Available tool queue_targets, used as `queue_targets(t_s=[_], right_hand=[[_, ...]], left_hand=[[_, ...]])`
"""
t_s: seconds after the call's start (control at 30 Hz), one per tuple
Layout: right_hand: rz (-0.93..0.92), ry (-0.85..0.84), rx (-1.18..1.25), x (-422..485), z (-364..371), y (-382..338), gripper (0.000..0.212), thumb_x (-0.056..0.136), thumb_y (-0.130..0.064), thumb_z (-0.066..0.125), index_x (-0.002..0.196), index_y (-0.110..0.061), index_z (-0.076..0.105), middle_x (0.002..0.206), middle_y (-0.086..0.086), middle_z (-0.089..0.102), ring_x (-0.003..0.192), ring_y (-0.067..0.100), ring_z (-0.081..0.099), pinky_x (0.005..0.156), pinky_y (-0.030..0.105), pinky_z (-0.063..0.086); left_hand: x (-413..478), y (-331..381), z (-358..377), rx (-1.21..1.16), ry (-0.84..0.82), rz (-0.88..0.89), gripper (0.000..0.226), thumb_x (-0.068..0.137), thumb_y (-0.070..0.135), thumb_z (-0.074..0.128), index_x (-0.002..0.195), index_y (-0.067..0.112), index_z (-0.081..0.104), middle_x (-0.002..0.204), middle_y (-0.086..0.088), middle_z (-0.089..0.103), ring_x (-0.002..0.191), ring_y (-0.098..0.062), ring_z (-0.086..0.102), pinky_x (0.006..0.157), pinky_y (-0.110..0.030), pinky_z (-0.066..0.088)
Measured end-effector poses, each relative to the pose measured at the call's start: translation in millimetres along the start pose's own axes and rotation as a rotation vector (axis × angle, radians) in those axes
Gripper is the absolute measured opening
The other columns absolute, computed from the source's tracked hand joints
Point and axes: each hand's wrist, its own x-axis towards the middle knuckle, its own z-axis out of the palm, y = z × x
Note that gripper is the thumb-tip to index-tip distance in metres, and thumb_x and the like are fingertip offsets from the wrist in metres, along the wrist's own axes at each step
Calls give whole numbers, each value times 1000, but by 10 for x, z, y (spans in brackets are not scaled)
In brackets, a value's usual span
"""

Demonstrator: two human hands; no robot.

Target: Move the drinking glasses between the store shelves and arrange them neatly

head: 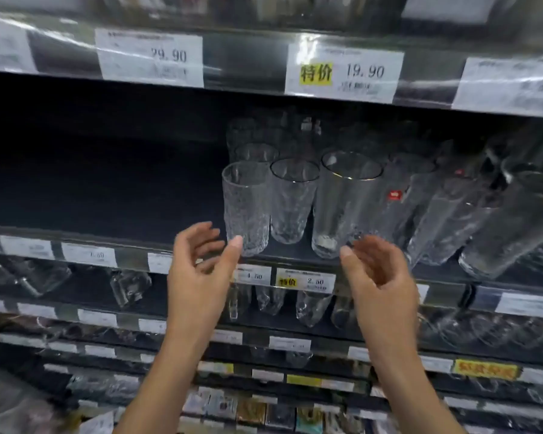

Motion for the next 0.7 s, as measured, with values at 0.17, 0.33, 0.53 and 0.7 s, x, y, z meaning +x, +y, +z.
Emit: queue_targets(t_s=[0.17, 0.33, 0.53, 0.7], right_hand=[[-34, -61, -193, 189, 61, 71, 65, 81, -51, 73, 138, -31, 50, 131, -20, 54, 122, 2, 50, 103, 25, 38], [-32, -78, -248, 360, 169, 110, 61, 80, -49, 76, 131, -30, 50, 112, -30, 54, 105, -9, 52, 96, 21, 38], [-28, -48, -294, 500, 302, 133, 88, 75, -58, 75, 147, -22, 41, 141, -5, 55, 131, 17, 50, 111, 42, 41], [-20, -19, -288, 551, 354, 126, 88, 72, -58, 79, 143, -24, 40, 136, -4, 57, 129, 21, 50, 108, 40, 41]], left_hand=[[153, -37, 200, 0, -40, -99, 100, 57, 62, 75, 143, 32, 34, 139, 10, 48, 125, -3, 51, 102, -25, 43], [339, -56, 293, 47, -53, -85, 99, 66, 50, 82, 146, 37, 26, 144, 10, 45, 128, -4, 49, 104, -27, 43], [547, -61, 322, 224, -129, -32, 89, 74, 45, 82, 144, 36, 27, 124, 21, 47, 115, -4, 52, 89, -19, 42], [644, -59, 329, 253, -153, -60, 87, 72, 46, 83, 142, 36, 32, 124, 16, 56, 112, -7, 57, 87, -23, 43]])
